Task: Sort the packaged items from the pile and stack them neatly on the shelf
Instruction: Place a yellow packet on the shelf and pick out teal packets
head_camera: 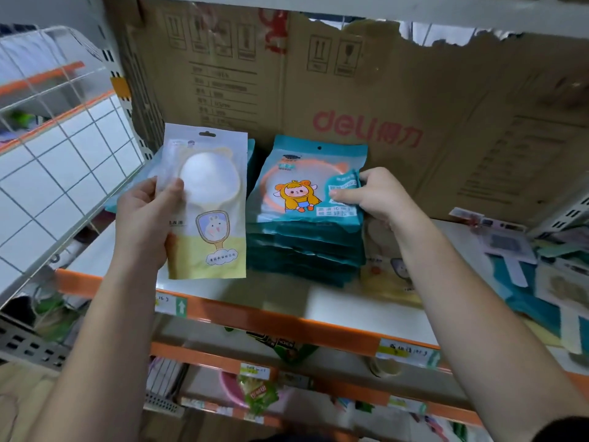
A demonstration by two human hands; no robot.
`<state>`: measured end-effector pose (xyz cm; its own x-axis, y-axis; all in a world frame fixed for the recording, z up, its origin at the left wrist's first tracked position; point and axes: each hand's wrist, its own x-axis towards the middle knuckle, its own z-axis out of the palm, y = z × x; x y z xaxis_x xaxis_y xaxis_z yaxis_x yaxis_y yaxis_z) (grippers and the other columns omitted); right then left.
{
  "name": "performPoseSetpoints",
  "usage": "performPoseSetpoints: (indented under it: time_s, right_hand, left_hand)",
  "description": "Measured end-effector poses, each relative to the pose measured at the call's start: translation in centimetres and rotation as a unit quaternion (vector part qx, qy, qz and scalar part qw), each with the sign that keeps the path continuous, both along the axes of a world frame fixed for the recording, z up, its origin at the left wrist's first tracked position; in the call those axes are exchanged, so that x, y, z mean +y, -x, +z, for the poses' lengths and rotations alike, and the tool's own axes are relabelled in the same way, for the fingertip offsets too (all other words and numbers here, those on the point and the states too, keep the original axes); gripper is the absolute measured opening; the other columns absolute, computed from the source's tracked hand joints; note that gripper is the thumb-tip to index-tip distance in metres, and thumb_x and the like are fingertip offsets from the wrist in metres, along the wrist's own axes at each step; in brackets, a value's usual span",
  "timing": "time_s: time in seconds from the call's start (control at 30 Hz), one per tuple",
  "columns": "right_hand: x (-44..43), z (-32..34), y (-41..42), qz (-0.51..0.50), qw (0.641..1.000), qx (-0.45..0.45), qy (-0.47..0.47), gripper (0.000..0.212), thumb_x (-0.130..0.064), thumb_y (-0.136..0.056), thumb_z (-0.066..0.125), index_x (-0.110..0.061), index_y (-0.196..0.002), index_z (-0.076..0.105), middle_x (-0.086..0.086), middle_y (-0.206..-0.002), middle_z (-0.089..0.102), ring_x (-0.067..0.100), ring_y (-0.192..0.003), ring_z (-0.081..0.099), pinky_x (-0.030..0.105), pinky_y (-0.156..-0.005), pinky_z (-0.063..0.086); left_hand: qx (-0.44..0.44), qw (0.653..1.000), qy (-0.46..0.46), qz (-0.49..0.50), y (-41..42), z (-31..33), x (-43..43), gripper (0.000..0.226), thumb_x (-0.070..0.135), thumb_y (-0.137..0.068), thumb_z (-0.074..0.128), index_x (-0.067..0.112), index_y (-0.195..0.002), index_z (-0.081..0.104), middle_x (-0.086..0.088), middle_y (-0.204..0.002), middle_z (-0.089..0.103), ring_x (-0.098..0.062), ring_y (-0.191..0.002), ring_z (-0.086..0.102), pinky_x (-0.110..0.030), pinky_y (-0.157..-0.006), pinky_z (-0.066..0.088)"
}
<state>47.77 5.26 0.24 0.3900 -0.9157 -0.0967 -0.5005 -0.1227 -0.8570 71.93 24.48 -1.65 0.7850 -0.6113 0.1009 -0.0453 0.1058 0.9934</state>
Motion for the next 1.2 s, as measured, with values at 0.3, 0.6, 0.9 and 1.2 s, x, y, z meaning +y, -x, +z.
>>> performPoseSetpoints:
  time_s: [0.3, 0.6, 0.9, 1.2]
  right_hand:
    - [-0.1, -1.7, 2.1, -0.016, 0.992, 0.1, 0.073, 0.039, -0.051, -0.084, 0.068, -0.02, -0.107, 0.061, -0.002, -0.094, 0.066, 0.008, -0.076, 0.06, 0.024, -0.055, 0.042]
    - [0.0, -5.6, 14.8, -0.104, 0.987, 0.065, 0.099, 0.022, -0.029, -0.092, 0.062, -0.02, -0.112, 0.066, -0.001, -0.093, 0.069, 0.019, -0.085, 0.065, 0.033, -0.074, 0.053]
    - [4.2, -10.5, 25.8, -0.077, 0.972, 0.157, 0.157, 0.025, -0.022, -0.094, 0.06, -0.018, -0.119, 0.065, 0.005, -0.118, 0.062, 0.018, -0.105, 0.06, 0.03, -0.088, 0.048]
    - [5.1, -12.9, 27.8, -0.006, 0.94, 0.221, 0.258, 0.024, -0.032, -0.09, 0.059, -0.02, -0.104, 0.074, -0.006, -0.11, 0.067, 0.012, -0.104, 0.058, 0.032, -0.085, 0.05]
  left_hand:
    - [0.011, 1.0, -0.001, -0.024, 1.5, 0.2, -1.4, 0.012, 0.025, -0.095, 0.062, 0.017, -0.088, 0.066, 0.004, -0.068, 0.064, -0.012, -0.052, 0.058, -0.029, -0.052, 0.045]
    - [0.012, 0.992, 0.012, -0.123, 11.9, 1.9, -5.8, 0.013, 0.023, -0.096, 0.06, 0.014, -0.087, 0.064, 0.005, -0.062, 0.061, -0.011, -0.043, 0.049, -0.017, -0.035, 0.035]
    - [-0.003, 0.977, -0.031, -0.209, 25.3, 0.4, -10.7, 0.02, 0.025, -0.096, 0.06, 0.007, -0.102, 0.067, -0.011, -0.088, 0.071, -0.018, -0.069, 0.065, -0.034, -0.061, 0.053]
    - [-0.07, 0.97, -0.152, -0.178, 27.5, -6.0, -13.9, 0.017, 0.031, -0.093, 0.063, 0.014, -0.092, 0.062, -0.008, -0.086, 0.068, -0.027, -0.079, 0.068, -0.043, -0.068, 0.056]
